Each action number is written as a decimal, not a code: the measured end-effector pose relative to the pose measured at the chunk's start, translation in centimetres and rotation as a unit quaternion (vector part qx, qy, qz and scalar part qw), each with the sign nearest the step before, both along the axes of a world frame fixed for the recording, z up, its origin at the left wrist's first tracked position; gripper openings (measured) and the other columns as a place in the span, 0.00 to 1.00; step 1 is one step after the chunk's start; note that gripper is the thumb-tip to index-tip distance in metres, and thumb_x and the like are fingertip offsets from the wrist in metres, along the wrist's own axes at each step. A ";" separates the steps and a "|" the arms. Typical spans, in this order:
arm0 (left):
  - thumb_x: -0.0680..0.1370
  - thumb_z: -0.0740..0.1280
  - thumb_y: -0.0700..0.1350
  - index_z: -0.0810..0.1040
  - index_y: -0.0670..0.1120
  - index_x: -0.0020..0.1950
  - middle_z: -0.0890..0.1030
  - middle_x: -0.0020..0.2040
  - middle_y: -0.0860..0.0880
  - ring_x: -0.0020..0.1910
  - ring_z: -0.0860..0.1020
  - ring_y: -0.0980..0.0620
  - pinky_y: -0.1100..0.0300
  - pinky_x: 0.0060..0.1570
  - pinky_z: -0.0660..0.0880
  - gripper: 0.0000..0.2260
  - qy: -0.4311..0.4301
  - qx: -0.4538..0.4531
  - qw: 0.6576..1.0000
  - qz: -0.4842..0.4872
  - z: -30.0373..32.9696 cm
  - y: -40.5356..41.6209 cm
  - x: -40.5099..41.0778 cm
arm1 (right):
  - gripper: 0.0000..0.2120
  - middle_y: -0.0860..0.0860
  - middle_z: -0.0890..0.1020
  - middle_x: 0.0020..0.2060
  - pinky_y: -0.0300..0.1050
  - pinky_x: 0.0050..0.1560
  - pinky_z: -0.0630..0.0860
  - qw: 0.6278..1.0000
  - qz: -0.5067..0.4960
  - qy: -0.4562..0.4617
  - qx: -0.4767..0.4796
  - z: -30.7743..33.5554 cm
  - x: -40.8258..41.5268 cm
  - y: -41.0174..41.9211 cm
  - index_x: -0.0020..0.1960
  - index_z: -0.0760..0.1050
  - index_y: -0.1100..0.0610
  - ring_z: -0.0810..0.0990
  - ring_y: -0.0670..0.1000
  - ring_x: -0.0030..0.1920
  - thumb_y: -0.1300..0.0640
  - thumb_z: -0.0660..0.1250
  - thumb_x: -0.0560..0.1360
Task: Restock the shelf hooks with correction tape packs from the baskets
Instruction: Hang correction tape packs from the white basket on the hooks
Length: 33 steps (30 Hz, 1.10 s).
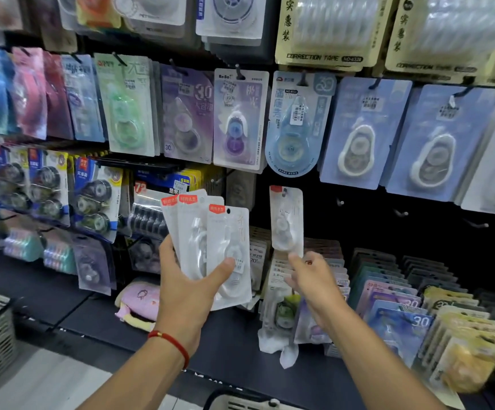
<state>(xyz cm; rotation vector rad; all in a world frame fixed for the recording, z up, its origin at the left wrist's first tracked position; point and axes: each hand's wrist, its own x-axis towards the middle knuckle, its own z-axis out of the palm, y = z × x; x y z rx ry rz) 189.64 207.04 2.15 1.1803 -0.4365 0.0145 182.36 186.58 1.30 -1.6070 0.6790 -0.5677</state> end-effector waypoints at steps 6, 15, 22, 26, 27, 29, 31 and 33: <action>0.68 0.84 0.44 0.71 0.62 0.69 0.84 0.61 0.56 0.60 0.84 0.52 0.51 0.55 0.83 0.36 0.041 -0.008 0.998 -0.050 -0.2 -1.3 -0.6 | 0.18 0.52 0.88 0.54 0.54 0.56 0.85 0.979 0.202 0.013 -0.019 2.3 -1.7 2.0 0.62 0.81 0.52 0.88 0.54 0.53 0.41 0.68 0.81; 0.71 0.81 0.55 0.72 0.59 0.69 0.85 0.61 0.53 0.60 0.85 0.47 0.39 0.55 0.83 0.30 0.076 -0.026 0.994 -0.077 0.3 -1.6 -1.1 | 0.18 0.49 0.88 0.52 0.44 0.38 0.82 0.975 0.209 -0.048 -0.055 3.2 -2.9 3.5 0.61 0.75 0.52 0.88 0.53 0.49 0.52 0.77 0.76; 0.77 0.76 0.50 0.75 0.72 0.59 0.84 0.58 0.61 0.60 0.83 0.55 0.40 0.64 0.79 0.20 0.060 0.019 0.998 -0.016 -0.4 -1.1 -0.3 | 0.09 0.48 0.83 0.48 0.56 0.34 0.82 0.984 0.082 -0.092 -0.127 2.2 -2.9 2.2 0.55 0.70 0.43 0.82 0.57 0.31 0.45 0.68 0.80; 0.78 0.76 0.49 0.75 0.71 0.60 0.84 0.58 0.61 0.58 0.83 0.57 0.41 0.63 0.79 0.20 0.054 0.022 0.998 -0.009 -0.3 -1.0 -0.4 | 0.08 0.47 0.83 0.49 0.51 0.31 0.81 0.983 0.039 -0.101 -0.151 1.9 -2.8 2.0 0.59 0.69 0.42 0.83 0.55 0.30 0.48 0.66 0.83; 0.78 0.76 0.49 0.74 0.70 0.62 0.84 0.58 0.61 0.58 0.83 0.57 0.41 0.63 0.80 0.21 0.052 0.021 0.998 -0.007 -0.2 -1.0 -0.5 | 0.08 0.48 0.83 0.49 0.47 0.29 0.79 0.982 0.036 -0.108 -0.153 1.9 -2.8 2.0 0.59 0.69 0.42 0.83 0.54 0.29 0.48 0.66 0.83; 0.77 0.76 0.49 0.74 0.68 0.65 0.84 0.58 0.61 0.58 0.83 0.58 0.42 0.64 0.79 0.22 0.046 0.022 0.999 -0.006 -0.1 -1.0 -0.7 | 0.07 0.50 0.85 0.43 0.42 0.27 0.76 0.981 0.035 -0.122 -0.146 1.9 -2.8 2.0 0.58 0.69 0.41 0.82 0.53 0.28 0.48 0.66 0.83; 0.77 0.76 0.49 0.73 0.67 0.65 0.84 0.58 0.61 0.58 0.83 0.59 0.44 0.64 0.79 0.22 0.041 0.023 0.999 -0.004 0.0 -1.0 -0.8 | 0.07 0.53 0.85 0.38 0.42 0.26 0.74 0.981 0.042 -0.131 -0.139 2.0 -2.6 2.1 0.58 0.69 0.40 0.81 0.53 0.27 0.46 0.66 0.83; 0.77 0.76 0.49 0.73 0.68 0.64 0.84 0.57 0.62 0.57 0.83 0.60 0.46 0.64 0.79 0.21 0.035 0.026 0.999 0.000 0.1 -1.0 -0.9 | 0.10 0.54 0.85 0.38 0.43 0.26 0.74 0.982 0.048 -0.140 -0.117 2.2 -2.4 2.1 0.58 0.70 0.40 0.80 0.54 0.26 0.42 0.68 0.80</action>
